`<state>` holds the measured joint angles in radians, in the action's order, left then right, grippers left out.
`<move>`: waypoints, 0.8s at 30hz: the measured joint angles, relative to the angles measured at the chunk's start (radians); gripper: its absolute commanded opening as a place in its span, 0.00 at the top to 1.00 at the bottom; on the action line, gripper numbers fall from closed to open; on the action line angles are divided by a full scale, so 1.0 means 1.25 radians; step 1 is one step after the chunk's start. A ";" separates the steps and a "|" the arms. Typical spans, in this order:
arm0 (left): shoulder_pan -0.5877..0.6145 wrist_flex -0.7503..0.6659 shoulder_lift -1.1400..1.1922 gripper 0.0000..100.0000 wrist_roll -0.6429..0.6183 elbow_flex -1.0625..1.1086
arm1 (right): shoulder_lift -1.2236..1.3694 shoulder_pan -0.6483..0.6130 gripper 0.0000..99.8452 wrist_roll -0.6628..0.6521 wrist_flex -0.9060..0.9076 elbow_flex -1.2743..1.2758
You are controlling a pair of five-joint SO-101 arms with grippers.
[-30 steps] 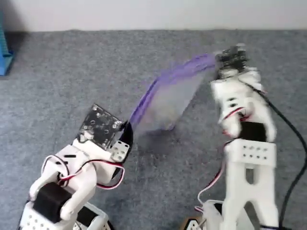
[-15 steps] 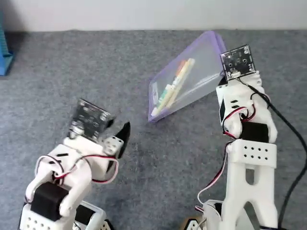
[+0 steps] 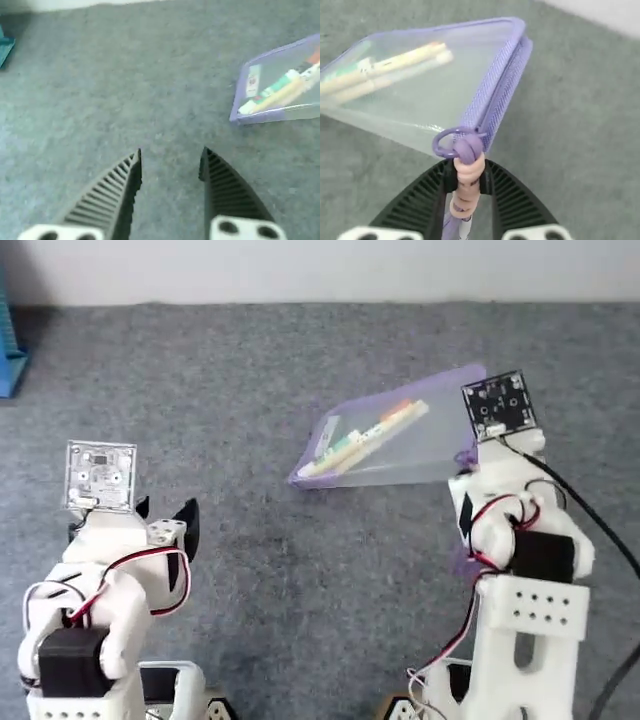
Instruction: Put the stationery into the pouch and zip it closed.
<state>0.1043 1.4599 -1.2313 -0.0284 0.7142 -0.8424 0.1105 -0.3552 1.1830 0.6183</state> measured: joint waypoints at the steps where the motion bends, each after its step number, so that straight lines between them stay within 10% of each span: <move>1: 0.012 0.006 0.000 0.81 -0.001 0.000 | -0.007 0.000 0.99 0.016 0.025 0.000; 13: 0.118 0.108 -0.001 0.81 -0.002 0.000 | -0.112 -0.005 0.72 0.255 0.215 0.000; 24: 0.117 0.093 -0.085 0.99 -0.002 0.048 | -0.276 -0.004 0.98 0.268 0.221 0.125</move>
<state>0.2501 1.5766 -1.3372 -0.0315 0.7741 -1.1876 0.1059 -0.0207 1.4592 0.7748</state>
